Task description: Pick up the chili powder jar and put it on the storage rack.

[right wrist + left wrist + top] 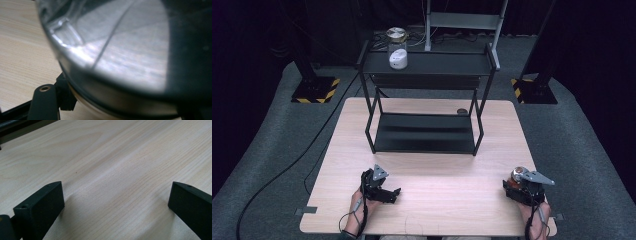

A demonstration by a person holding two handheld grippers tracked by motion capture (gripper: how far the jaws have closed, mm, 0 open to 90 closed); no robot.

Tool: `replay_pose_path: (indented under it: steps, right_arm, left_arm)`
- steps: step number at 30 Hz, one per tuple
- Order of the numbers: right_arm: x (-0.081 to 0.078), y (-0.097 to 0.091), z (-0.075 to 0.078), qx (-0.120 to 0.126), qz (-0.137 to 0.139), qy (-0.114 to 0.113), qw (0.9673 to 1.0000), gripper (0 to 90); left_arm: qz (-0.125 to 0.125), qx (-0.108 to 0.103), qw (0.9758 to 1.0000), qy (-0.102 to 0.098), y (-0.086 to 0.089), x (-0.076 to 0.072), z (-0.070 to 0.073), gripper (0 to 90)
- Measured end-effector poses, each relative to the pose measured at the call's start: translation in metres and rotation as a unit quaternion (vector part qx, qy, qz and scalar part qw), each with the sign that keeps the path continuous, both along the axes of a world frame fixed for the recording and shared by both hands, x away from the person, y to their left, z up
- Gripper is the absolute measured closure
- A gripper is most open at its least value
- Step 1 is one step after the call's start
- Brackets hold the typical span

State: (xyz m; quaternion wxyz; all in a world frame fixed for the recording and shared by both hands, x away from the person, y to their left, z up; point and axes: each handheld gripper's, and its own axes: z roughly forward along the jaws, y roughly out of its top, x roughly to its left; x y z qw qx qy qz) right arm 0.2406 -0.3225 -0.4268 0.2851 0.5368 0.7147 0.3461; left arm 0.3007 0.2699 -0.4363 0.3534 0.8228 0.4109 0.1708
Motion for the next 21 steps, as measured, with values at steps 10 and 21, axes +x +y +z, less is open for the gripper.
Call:
replay_pose_path:
  steps: [10, 21]
  right_arm:
    - [0.004, 0.0, 0.006, -0.003, 0.009, 0.012, 0.9999, 30.8]
    - [0.015, 0.0, 0.028, -0.001, 0.023, 0.036, 0.9991, 30.7]
  left_arm:
    - [0.0, 0.0, 1.0, 0.0, 0.0, 0.0, 0.0, 0.0]
    - [0.0, 0.0, 1.0, 0.0, 0.0, 0.0, 0.0, 0.0]
